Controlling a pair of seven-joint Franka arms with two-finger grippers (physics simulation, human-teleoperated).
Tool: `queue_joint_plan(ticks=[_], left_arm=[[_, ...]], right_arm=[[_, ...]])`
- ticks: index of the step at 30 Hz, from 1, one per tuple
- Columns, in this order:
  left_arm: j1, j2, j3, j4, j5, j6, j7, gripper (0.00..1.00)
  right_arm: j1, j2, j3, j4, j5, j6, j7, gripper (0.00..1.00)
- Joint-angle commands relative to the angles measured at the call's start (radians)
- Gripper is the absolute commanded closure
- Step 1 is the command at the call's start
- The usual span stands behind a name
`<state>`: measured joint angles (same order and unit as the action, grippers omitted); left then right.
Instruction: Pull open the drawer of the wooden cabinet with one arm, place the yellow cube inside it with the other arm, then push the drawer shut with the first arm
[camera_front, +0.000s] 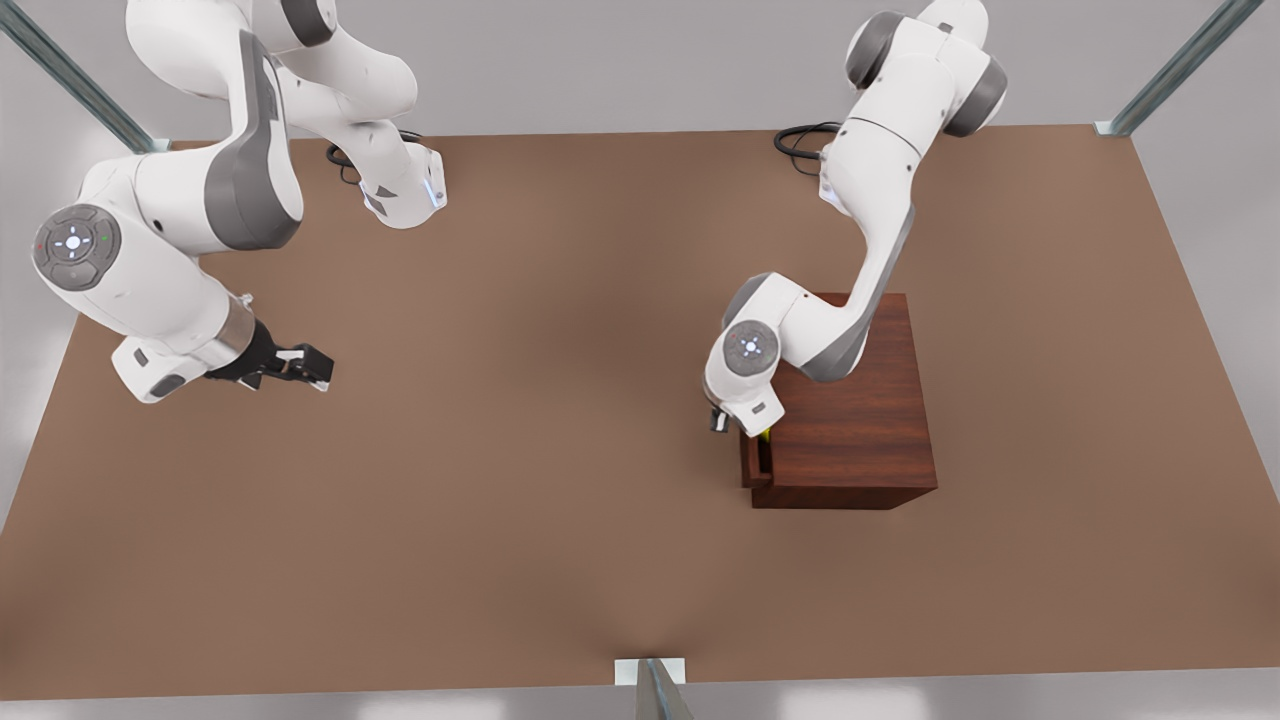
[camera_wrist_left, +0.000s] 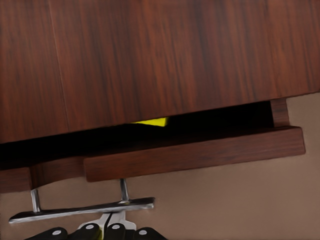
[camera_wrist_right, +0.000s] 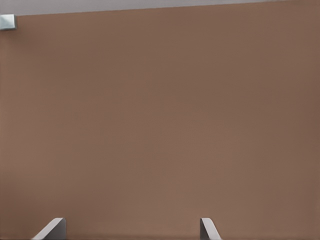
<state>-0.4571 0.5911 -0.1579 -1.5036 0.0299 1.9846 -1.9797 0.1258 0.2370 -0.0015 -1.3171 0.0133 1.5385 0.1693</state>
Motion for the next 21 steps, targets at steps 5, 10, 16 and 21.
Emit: queue_joint_plan(ticks=[5,10,16,21], left_arm=[[0.026,-0.010,0.000,-0.001,-0.001,-0.061,0.143,0.79],[0.038,-0.010,0.000,-0.001,-0.001,-0.075,0.168,0.79],[0.044,-0.025,-0.005,0.003,-0.010,-0.086,0.183,0.79],[0.167,-0.108,-0.061,0.183,-0.082,-0.280,0.459,0.61]], right_arm=[[0.000,0.001,0.000,0.001,0.001,0.000,-0.080,0.00],[0.001,0.002,0.000,0.001,0.001,0.000,-0.079,0.00],[0.008,0.001,0.000,0.001,0.001,0.000,-0.077,0.00],[0.008,0.001,0.000,0.001,0.001,0.000,-0.077,0.00]])
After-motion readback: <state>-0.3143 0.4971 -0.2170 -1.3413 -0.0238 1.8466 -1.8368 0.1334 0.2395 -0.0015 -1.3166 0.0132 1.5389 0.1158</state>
